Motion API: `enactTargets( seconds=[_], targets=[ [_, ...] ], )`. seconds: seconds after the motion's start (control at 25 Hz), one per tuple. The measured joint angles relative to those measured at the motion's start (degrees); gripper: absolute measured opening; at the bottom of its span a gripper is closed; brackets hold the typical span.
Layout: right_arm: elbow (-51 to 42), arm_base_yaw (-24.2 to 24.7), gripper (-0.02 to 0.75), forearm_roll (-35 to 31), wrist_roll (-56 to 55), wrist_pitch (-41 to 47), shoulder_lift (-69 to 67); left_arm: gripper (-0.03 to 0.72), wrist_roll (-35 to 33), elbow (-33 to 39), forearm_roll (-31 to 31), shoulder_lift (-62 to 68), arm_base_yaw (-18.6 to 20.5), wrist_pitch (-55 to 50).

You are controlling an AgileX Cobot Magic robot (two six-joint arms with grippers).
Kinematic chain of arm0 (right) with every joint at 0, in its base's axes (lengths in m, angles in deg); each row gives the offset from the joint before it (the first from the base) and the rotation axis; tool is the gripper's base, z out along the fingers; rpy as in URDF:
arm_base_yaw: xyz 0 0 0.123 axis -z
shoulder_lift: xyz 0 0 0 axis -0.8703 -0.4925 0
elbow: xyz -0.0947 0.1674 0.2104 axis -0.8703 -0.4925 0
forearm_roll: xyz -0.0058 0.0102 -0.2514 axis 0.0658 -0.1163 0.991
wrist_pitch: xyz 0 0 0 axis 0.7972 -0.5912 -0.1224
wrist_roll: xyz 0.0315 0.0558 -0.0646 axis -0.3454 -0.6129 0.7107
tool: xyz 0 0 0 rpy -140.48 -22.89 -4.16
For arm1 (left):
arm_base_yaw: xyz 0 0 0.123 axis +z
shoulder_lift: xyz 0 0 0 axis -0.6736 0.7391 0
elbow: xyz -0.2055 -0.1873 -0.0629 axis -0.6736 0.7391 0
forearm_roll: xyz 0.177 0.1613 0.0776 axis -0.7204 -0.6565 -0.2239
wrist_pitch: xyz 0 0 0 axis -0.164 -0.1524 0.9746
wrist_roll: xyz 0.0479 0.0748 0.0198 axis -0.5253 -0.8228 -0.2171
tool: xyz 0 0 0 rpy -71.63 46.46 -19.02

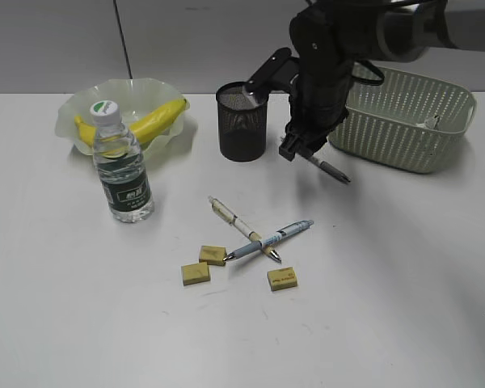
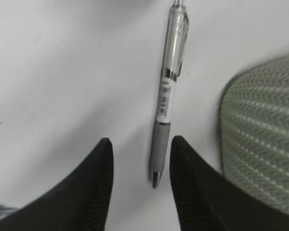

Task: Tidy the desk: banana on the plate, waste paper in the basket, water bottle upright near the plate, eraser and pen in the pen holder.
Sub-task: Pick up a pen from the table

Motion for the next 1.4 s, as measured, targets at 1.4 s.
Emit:
enactTargets(
  seconds=[1.4],
  targets=[
    [-0.07, 3.93, 0.442, 0.23, 0.58, -9.0, -5.54, 0.414, 0.0, 0.0, 0.0, 0.0, 0.0, 0.0]
  ],
)
